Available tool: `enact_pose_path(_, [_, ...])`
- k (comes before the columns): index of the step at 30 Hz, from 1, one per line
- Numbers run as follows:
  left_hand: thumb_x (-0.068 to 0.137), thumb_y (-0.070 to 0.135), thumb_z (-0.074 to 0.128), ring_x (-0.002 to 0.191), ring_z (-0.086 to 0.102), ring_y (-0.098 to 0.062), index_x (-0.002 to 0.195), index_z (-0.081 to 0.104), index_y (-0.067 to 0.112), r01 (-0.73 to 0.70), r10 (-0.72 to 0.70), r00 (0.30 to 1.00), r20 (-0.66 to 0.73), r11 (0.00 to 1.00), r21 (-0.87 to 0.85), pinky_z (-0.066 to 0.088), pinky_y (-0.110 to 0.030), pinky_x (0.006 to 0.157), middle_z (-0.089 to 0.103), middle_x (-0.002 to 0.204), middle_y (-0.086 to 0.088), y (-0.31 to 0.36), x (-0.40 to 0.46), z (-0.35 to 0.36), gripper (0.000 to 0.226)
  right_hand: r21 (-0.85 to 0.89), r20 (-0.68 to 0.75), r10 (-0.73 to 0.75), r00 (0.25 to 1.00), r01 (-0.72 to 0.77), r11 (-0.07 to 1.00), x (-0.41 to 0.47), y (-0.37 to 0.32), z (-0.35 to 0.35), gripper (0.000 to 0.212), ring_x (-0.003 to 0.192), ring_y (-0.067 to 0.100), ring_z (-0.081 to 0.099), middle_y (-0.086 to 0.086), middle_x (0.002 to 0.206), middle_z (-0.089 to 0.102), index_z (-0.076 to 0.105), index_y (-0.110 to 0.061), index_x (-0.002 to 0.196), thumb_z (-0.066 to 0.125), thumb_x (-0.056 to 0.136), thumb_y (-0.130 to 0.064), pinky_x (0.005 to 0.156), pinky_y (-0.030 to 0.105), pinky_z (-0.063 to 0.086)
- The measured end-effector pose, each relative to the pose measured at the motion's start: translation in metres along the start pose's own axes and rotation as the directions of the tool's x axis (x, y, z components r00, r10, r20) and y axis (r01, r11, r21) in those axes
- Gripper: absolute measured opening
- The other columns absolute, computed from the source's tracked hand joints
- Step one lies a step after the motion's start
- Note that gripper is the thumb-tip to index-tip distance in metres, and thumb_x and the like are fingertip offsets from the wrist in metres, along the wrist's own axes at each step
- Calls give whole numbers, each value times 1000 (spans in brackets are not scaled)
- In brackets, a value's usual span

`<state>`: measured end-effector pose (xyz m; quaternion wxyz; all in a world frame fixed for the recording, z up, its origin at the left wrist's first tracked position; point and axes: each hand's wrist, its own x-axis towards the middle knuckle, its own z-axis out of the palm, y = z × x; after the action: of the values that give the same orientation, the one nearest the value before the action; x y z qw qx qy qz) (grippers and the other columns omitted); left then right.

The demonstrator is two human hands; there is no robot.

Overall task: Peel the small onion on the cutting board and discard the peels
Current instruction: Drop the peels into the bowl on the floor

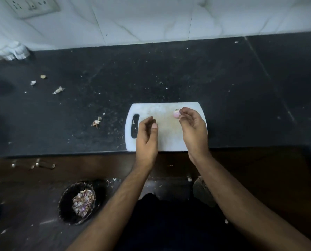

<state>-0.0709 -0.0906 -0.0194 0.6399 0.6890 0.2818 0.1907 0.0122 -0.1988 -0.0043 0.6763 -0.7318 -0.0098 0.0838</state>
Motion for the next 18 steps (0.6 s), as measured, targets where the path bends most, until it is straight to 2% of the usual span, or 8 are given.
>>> enact_pose_path(3, [102,29,61,128,58,-9,139,54,15,-61,32,989,142,978,200,48,-37,113,61,140,-2,5,17,-13,40,-243,54,-47,997,59,968,19,-4,-3,29,117,9,65,-5,125,70,66,-17,127,66,99,-22,103,32,53])
enact_pose_path(5, [98,35,66,133,54,-15,140,54,16,-188,83,964,253,885,426,47,-44,114,57,144,-2,6,31,-20,48,-417,115,-141,983,176,892,31,1,-5,33,121,17,62,1,130,64,63,-14,132,65,99,-14,100,31,53])
enact_pose_path(8, [88,61,68,150,37,-27,150,47,21,-388,55,893,447,598,701,31,-50,124,40,161,-8,8,46,-26,77,-597,239,-177,955,288,748,46,11,-2,47,126,24,55,5,138,55,56,-14,139,66,94,-5,105,34,49])
enact_pose_path(10, [82,75,64,160,15,-31,160,32,28,-490,-42,835,549,398,776,14,-51,130,20,172,-8,4,52,-28,97,-654,294,-176,940,332,680,53,18,1,51,127,26,52,6,140,54,55,-13,141,67,92,-3,107,40,47])
enact_pose_path(11, [81,79,60,162,5,-31,163,24,30,-517,-83,817,571,334,788,7,-52,131,10,175,-7,0,53,-29,102,-669,309,-182,933,349,656,55,21,2,49,126,27,52,5,139,56,56,-13,140,66,93,-3,106,43,47])
enact_pose_path(13, [82,84,51,162,-4,-30,164,17,32,-529,-94,811,577,302,793,2,-52,131,1,176,-5,-8,57,-29,103,-676,314,-204,927,369,638,60,26,4,42,121,26,53,4,134,60,60,-15,135,65,94,-6,102,44,49])
enact_pose_path(15, [84,86,43,162,-6,-30,165,15,33,-535,-62,813,579,314,785,2,-53,130,-1,176,-4,-15,62,-29,100,-647,314,-225,922,381,661,63,28,5,36,116,24,54,1,128,63,62,-18,130,66,95,-12,99,43,49])
enact_pose_path(18, [85,87,40,162,-8,-26,165,13,35,-543,-36,810,586,332,771,3,-55,131,-2,176,-1,-20,72,-24,99,-619,348,-251,903,423,662,64,30,7,35,112,23,55,1,124,64,63,-18,130,68,95,-21,97,40,49])
